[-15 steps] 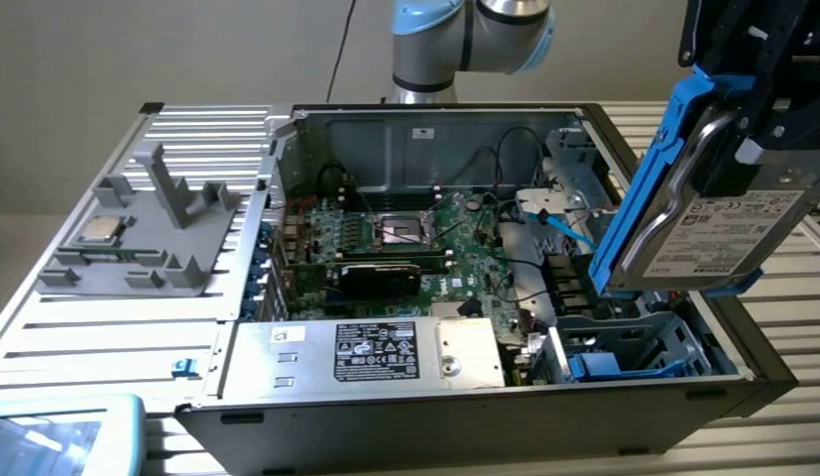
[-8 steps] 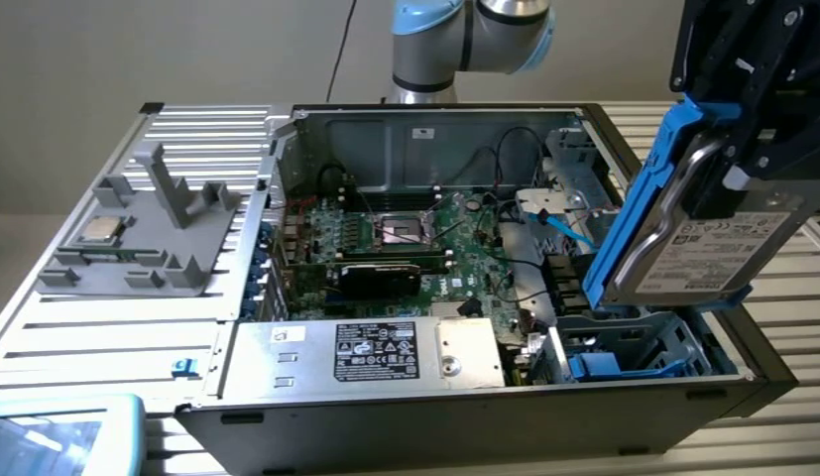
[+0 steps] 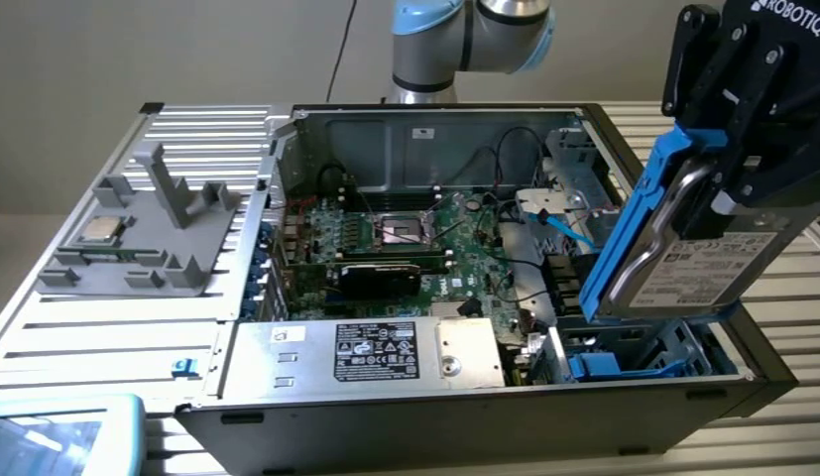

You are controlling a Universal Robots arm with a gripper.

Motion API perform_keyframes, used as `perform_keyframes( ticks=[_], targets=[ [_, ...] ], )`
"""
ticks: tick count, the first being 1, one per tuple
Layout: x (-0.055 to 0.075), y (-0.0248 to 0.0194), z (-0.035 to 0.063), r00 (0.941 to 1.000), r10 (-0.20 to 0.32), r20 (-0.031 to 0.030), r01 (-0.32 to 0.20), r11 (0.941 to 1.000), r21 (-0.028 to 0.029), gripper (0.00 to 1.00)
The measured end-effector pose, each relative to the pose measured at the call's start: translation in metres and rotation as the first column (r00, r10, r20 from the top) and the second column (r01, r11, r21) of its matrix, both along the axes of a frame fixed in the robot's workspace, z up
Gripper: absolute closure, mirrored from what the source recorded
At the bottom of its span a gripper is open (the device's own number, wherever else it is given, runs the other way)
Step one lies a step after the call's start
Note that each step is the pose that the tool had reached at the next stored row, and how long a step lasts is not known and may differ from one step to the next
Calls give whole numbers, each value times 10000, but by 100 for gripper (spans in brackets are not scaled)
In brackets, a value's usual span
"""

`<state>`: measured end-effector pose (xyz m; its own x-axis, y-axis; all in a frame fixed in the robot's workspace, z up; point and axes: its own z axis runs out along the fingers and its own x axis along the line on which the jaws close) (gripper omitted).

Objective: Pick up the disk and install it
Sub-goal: 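Insert the disk into the insertion slot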

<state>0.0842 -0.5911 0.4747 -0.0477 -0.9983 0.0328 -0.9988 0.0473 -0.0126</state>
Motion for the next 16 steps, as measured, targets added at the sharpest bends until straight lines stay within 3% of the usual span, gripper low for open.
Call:
perform_keyframes(
  ticks=[16],
  targets=[
    [11, -16, -289, 10000, -1, -25, 1, 10000, -1, 63]
  ],
)
